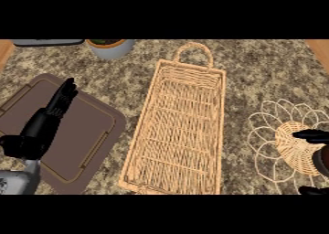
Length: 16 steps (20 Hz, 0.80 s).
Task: Pick the cupcake from the placemat and place it in the basket
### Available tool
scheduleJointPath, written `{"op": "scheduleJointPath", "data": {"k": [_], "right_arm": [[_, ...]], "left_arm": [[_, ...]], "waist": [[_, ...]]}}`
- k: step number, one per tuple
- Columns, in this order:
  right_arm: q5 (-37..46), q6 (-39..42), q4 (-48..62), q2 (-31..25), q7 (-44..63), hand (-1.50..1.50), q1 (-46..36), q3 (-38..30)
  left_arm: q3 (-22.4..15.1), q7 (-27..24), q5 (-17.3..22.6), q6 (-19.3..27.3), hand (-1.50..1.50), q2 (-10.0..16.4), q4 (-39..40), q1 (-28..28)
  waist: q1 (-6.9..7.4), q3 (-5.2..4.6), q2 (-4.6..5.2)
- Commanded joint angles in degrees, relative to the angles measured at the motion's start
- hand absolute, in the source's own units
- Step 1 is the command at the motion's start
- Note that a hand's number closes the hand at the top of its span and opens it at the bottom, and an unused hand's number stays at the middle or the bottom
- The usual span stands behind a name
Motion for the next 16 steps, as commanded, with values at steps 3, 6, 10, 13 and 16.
{"op": "scheduleJointPath", "data": {"k": [3, 6, 10, 13, 16], "right_arm": [[8.07, -10.03, -5.22, -6.50, 1.22, -1.50, 5.73, -11.14], [10.22, -13.13, -7.80, -10.61, 4.69, -1.50, 7.16, -17.84], [15.97, -10.61, -9.53, -20.75, 11.73, -1.50, 8.37, -22.65], [16.44, -1.22, -8.60, -30.04, 14.17, -1.50, 10.76, -24.76], [13.90, 7.42, -7.72, -33.31, 13.72, -1.50, 14.16, -27.48]], "left_arm": [[-0.35, 1.06, 0.63, -1.10, 0.00, -0.53, -1.36, -0.55], [-1.21, 3.62, -0.74, 0.20, 0.00, -0.43, -3.99, -0.16], [-0.51, 2.09, -0.75, -0.05, 0.00, -0.70, -2.84, -0.25], [-1.45, 4.00, -0.33, -0.78, 0.00, -1.16, -3.45, -0.96], [-2.06, 3.04, -1.76, -0.06, 0.00, -1.88, -4.39, 0.50]], "waist": [[0.07, -0.31, -0.08], [0.39, -0.30, -0.26], [0.89, -0.41, 0.14], [1.09, -0.40, 0.23], [1.17, -0.31, 0.10]]}}
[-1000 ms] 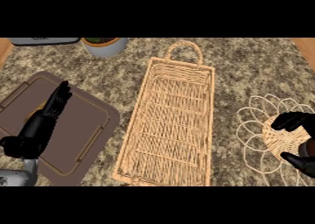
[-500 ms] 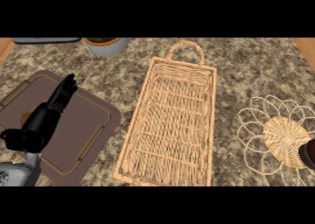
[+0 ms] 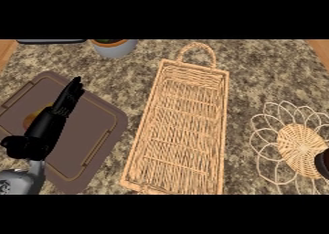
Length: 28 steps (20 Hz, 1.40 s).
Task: Pick the cupcake from the placemat and place it in the basket
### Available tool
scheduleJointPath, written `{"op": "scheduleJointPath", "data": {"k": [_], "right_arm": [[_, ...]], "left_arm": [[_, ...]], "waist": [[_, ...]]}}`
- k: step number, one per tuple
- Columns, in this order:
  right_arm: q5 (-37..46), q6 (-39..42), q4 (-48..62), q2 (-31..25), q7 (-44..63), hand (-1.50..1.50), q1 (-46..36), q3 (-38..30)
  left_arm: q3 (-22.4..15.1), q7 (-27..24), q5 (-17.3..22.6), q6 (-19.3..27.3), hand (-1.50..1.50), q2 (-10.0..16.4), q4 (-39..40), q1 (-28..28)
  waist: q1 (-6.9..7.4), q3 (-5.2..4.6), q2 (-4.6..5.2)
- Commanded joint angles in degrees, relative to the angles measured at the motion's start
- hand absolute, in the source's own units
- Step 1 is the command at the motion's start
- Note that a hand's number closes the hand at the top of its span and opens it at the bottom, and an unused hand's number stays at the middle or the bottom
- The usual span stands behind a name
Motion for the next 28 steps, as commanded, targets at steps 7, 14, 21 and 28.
{"op": "scheduleJointPath", "data": {"k": [7, 14, 21, 28], "right_arm": [[1.91, 20.81, 2.73, -5.21, -4.47, -1.50, 6.29, -12.30], [7.12, 19.90, 1.65, 0.98, -10.16, -1.50, 9.03, -16.17], [10.66, 13.71, 9.70, 4.31, -13.58, -1.50, 5.48, -8.30], [13.03, 9.91, 11.56, 10.77, -12.85, -1.50, -0.07, -2.71]], "left_arm": [[2.40, 1.54, -0.36, -1.43, 0.00, -0.83, 0.15, -2.42], [2.69, 1.38, -1.05, -3.94, 0.00, -1.10, -0.32, -0.79], [3.40, 1.33, -2.05, -3.97, 0.00, -3.24, 2.72, -3.70], [4.26, -0.90, -3.19, -6.11, 0.00, -3.31, 1.62, -0.19]], "waist": [[0.72, 0.14, 0.16], [0.88, 0.16, 0.14], [1.75, 0.20, 0.39], [1.83, 0.17, 0.31]]}}
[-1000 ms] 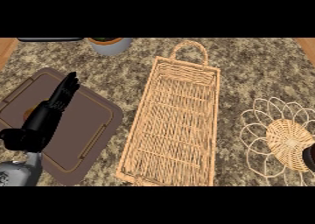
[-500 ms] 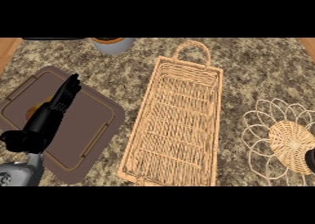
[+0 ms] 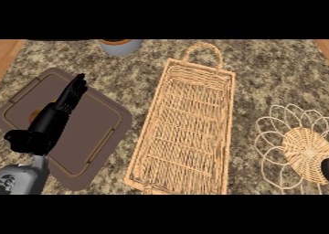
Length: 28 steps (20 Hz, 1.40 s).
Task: Pick the cupcake from the placemat and place it in the basket
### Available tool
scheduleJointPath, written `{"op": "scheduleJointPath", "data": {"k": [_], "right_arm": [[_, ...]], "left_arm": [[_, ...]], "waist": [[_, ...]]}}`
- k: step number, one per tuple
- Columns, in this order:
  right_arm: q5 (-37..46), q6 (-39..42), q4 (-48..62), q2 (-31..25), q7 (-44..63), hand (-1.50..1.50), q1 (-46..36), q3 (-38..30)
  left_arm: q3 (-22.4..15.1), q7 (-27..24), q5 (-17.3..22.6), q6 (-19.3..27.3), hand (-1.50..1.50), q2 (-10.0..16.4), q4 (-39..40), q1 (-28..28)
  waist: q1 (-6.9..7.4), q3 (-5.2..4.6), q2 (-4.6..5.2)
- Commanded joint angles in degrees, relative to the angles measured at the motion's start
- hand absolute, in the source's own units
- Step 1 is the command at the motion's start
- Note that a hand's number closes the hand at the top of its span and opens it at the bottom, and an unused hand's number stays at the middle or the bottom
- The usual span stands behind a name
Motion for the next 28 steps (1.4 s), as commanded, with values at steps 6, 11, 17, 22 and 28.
{"op": "scheduleJointPath", "data": {"k": [6, 11, 17, 22, 28], "right_arm": [[10.99, -6.47, 7.15, 7.41, -8.86, -1.50, -3.92, 5.20], [15.37, -8.81, 16.50, 8.80, -10.90, -1.50, -12.25, 8.64], [12.88, -4.10, 12.34, 9.68, -9.65, -1.50, -13.09, 7.99], [15.97, -7.18, 12.31, 12.69, -12.70, -1.50, -10.67, 9.17], [19.75, -7.68, 11.16, 13.45, -9.45, -1.50, -11.14, 8.01]], "left_arm": [[0.54, 1.99, -2.39, 0.25, 0.00, -3.09, -2.37, 0.04], [1.24, -0.60, -3.36, -1.81, 0.00, -3.93, -0.82, 2.19], [5.79, 4.97, -1.45, -4.48, 0.00, -1.57, -0.64, -3.52], [3.96, 4.02, -3.70, -3.88, 0.00, -4.57, -3.47, 0.55], [4.30, 1.29, -6.71, -3.98, 0.00, -6.29, -1.83, 1.64]], "waist": [[-0.24, -0.01, -0.10], [0.09, -0.01, -0.02], [-0.13, -0.03, -0.02], [-0.06, -0.02, -0.06], [-0.10, -0.03, -0.03]]}}
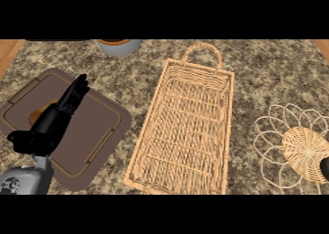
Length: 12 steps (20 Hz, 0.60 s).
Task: Pick the cupcake from the placemat and place it in the basket
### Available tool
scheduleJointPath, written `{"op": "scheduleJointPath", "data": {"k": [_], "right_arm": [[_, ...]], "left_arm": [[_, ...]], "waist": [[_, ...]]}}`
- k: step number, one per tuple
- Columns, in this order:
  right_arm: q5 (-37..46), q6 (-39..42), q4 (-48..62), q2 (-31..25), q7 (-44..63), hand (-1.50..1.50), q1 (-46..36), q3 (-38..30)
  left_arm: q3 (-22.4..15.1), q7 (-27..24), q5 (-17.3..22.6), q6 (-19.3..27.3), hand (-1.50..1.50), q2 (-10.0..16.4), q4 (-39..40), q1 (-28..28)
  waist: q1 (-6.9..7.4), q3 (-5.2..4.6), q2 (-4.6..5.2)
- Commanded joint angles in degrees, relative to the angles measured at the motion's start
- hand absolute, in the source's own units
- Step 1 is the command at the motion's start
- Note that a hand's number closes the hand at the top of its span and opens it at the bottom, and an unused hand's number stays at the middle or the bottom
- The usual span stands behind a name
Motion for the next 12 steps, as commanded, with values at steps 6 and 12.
{"op": "scheduleJointPath", "data": {"k": [6, 12], "right_arm": [[6.80, -0.32, -2.31, 2.82, -0.55, -1.50, 1.92, 0.36], [10.26, -1.61, 3.72, 6.29, 3.06, -1.50, -6.02, 3.92]], "left_arm": [[3.60, -0.27, 0.25, -2.89, 0.00, 0.45, 1.75, -1.71], [3.51, -3.49, -0.46, -4.28, 0.00, -0.17, -0.02, 2.76]], "waist": [[-0.06, 0.01, 0.01], [0.54, 0.02, 0.07]]}}
